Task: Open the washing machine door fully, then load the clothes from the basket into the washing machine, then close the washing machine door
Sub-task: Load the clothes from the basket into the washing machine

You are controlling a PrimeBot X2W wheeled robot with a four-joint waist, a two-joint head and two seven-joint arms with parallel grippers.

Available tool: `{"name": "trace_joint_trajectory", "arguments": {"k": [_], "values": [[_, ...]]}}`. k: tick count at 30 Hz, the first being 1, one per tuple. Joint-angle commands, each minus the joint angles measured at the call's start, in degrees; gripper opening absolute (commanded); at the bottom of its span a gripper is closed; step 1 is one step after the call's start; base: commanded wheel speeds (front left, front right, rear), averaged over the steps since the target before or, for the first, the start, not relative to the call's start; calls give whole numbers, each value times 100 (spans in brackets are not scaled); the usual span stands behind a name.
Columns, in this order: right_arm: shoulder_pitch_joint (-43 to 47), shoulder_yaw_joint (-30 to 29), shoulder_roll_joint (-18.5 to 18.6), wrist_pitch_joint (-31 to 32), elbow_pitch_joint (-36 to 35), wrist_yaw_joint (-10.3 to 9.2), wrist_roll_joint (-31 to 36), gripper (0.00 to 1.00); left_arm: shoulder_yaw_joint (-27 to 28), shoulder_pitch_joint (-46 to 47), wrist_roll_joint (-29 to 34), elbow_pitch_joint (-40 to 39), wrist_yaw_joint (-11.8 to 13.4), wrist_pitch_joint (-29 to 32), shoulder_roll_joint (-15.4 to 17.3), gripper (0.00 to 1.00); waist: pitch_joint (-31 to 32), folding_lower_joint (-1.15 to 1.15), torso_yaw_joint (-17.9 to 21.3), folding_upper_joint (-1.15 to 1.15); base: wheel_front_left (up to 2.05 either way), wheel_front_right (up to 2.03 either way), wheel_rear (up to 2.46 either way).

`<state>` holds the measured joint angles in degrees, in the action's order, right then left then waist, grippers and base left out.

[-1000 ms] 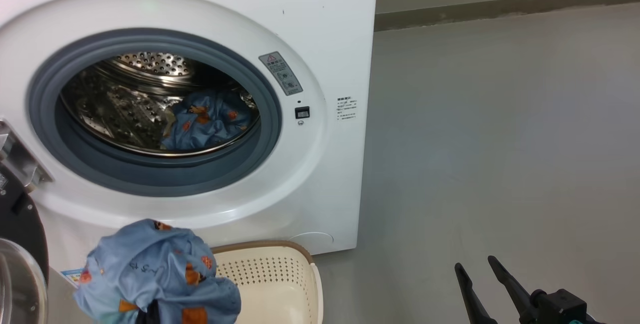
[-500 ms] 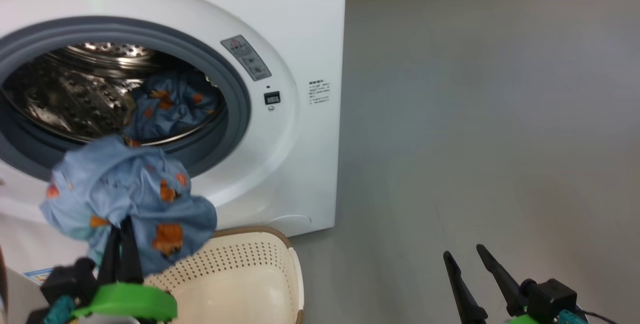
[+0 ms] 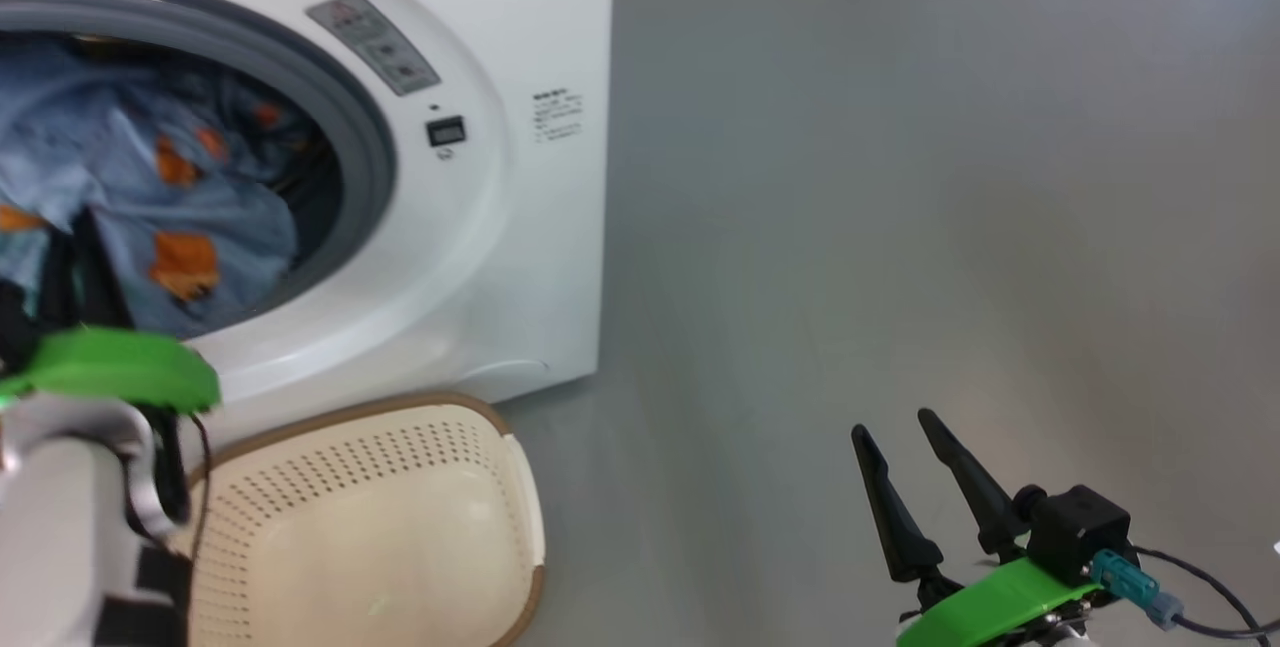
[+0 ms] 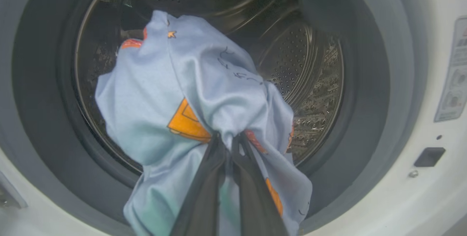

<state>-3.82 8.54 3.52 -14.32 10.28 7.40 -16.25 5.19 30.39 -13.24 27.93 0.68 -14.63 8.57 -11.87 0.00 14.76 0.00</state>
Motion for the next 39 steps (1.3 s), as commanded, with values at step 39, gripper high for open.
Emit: {"name": "trace_joint_trajectory", "arguments": {"k": [39], "values": [[-318,207,247,-68,-300,9,-2,100,94,3956,909,2078,314,-37,1304,0,-2165,0,578,0,0,0,0]]}}
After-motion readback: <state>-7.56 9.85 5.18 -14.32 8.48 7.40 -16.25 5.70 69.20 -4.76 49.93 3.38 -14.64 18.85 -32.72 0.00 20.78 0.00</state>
